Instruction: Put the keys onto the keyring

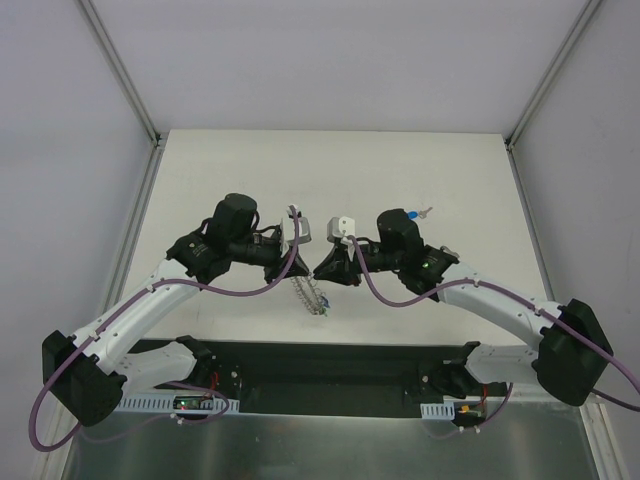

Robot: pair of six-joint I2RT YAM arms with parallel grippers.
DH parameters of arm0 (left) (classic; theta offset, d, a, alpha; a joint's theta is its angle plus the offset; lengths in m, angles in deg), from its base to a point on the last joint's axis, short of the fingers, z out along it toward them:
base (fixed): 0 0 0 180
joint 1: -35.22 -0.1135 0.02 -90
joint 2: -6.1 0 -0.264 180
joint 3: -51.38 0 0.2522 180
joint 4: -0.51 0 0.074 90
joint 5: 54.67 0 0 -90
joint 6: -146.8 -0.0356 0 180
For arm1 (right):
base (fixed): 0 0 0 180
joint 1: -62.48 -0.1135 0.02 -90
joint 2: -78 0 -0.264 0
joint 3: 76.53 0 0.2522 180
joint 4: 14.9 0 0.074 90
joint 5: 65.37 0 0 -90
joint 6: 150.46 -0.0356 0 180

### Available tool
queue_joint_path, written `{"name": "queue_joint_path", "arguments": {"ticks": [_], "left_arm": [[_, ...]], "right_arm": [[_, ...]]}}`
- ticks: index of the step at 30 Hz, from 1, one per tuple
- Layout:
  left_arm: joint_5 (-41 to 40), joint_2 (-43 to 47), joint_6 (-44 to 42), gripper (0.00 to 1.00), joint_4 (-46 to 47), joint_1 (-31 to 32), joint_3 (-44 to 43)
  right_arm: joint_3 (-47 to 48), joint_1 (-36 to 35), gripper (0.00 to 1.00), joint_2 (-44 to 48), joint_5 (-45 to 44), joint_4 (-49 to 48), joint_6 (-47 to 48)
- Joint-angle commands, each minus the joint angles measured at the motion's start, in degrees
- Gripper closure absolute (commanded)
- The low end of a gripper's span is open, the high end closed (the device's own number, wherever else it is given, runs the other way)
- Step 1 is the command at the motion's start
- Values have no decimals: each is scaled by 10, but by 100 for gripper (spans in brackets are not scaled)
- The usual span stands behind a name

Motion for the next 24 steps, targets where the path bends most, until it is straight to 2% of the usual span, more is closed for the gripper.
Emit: {"name": "queue_joint_path", "arguments": {"ticks": [1, 19, 24], "left_arm": [[25, 10, -9, 100, 23, 7, -16], [40, 5, -7, 100, 26, 11, -15], [39, 5, -7, 100, 26, 11, -14]], "right_arm": [[26, -3, 83, -6, 14, -28, -7], [23, -6, 83, -13, 16, -55, -19], [24, -6, 87, -14, 26, -57, -23]]}}
